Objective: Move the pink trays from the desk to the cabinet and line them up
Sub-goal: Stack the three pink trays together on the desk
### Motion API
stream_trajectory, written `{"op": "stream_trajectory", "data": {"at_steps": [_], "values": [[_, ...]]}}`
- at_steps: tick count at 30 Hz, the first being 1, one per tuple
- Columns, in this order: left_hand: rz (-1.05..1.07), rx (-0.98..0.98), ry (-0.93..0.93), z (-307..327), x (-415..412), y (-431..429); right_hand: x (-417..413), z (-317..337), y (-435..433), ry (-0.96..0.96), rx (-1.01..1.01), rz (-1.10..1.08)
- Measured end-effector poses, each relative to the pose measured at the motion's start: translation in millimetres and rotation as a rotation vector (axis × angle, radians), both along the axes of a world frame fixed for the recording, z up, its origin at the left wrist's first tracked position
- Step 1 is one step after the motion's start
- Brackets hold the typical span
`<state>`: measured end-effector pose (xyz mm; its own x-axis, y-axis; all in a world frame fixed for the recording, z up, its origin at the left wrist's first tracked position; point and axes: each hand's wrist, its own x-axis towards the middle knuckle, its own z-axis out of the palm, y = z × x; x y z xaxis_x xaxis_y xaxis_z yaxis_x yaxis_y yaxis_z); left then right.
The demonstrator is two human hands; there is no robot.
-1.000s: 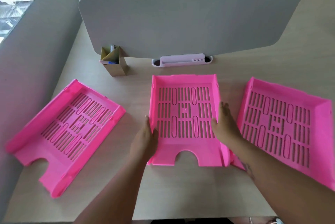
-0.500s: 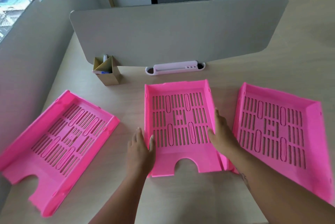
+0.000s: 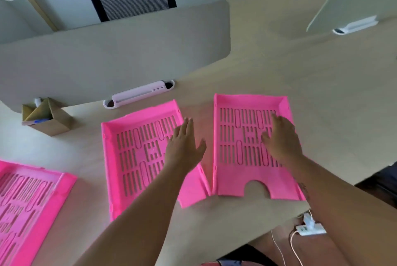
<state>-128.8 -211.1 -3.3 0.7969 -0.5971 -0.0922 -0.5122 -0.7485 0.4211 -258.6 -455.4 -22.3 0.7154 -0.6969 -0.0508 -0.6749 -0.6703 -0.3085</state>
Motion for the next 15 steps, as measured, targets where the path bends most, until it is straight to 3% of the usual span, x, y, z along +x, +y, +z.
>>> {"op": "stream_trajectory", "data": {"at_steps": [6,11,15], "values": [[0.017,0.047,0.176,-18.5,-27.4,-57.4,-32.3,-16.0,-40.7,0.084,0.094,-0.041],[0.165,0.006,0.303,-37.8,-39.6,-75.4,-47.0,-33.3,-46.9,0.079,0.261,-0.079],[0.22,0.023,0.314,-40.0,-38.5,-84.1,-51.9,-28.9,-52.1,0.029,0.352,-0.035]]}}
